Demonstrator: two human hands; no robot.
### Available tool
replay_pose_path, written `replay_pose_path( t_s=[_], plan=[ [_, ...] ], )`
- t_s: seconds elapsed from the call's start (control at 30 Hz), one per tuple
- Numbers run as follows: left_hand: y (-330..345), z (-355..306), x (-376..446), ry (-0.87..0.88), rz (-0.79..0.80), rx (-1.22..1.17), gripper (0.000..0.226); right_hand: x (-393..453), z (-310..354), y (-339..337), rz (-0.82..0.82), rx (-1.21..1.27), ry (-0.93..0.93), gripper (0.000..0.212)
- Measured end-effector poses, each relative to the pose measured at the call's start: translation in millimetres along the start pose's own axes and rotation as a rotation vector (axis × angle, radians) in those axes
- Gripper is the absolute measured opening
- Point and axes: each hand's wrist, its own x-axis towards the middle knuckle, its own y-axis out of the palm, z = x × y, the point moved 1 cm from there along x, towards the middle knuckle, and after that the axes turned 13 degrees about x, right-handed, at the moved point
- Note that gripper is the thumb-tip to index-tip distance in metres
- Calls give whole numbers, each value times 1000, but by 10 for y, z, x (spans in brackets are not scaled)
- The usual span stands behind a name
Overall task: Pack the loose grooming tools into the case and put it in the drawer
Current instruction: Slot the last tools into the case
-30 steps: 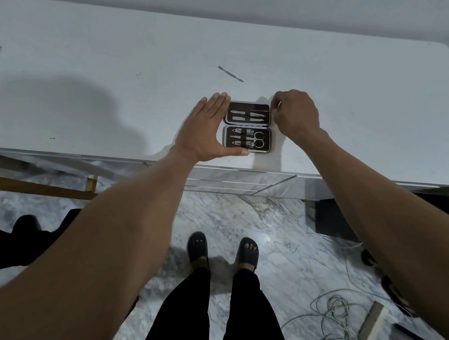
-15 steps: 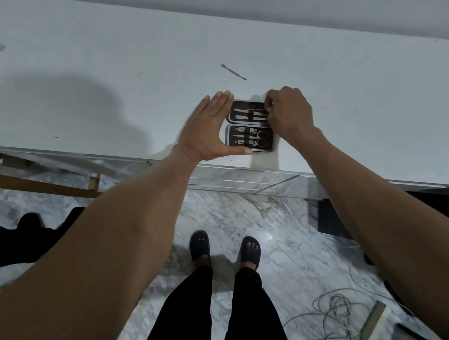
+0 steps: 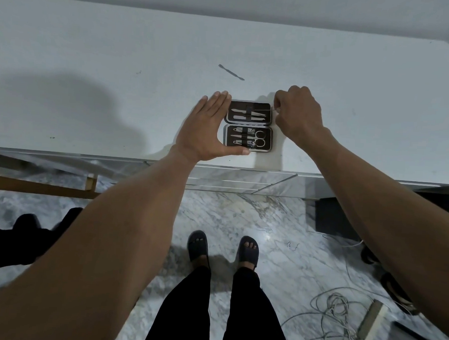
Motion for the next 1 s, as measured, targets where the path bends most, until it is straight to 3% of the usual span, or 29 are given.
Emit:
replay_pose_path(
  t_s=[1.0],
  plan=[
    [50,14,15,2,-30,5,140,115,194,185,50,3,-125,15]
  ],
)
